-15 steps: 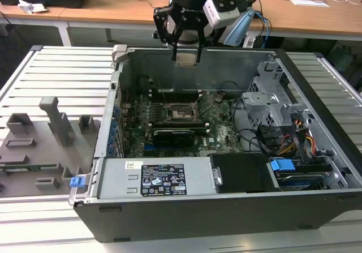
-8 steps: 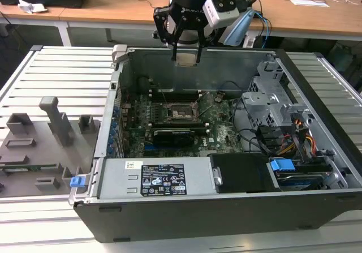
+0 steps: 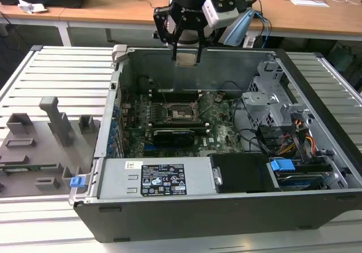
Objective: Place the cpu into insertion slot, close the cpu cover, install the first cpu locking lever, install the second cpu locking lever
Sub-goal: 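Place the cpu into insertion slot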
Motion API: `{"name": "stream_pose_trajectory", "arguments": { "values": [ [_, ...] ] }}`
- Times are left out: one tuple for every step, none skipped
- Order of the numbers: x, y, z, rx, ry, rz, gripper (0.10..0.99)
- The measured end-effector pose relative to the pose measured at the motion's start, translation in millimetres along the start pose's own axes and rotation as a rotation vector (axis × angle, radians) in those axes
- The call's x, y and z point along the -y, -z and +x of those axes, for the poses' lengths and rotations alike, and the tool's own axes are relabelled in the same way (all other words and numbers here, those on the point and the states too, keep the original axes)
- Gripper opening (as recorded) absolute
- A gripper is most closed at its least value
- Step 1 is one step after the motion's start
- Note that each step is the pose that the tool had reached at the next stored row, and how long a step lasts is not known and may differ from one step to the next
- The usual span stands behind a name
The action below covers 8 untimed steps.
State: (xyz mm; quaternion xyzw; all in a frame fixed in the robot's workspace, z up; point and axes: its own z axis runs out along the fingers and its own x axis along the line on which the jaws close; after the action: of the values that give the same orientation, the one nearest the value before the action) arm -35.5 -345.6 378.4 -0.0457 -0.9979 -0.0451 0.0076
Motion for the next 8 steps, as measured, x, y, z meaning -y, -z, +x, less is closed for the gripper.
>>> {"name": "stream_pose_trajectory", "arguments": {
  "values": [
    [0.0,0.0,0.0,0.0002,-0.002,0.000,0.529],
    [0.0,0.0,0.0,0.0004,-0.004,0.000,0.529],
    [0.0,0.0,0.0,0.0006,-0.006,0.000,0.529],
    [0.0,0.0,0.0,0.0007,-0.008,0.000,0.529],
    [0.0,-0.1,0.0,0.0009,-0.011,0.000,0.529],
    [0.0,-0.1,0.0,0.0010,-0.012,0.000,0.529],
    [0.0,-0.1,0.0,0.0012,-0.014,0.000,0.529],
    [0.0,-0.2,0.0,0.0014,-0.016,0.000,0.529]
  ]
}}
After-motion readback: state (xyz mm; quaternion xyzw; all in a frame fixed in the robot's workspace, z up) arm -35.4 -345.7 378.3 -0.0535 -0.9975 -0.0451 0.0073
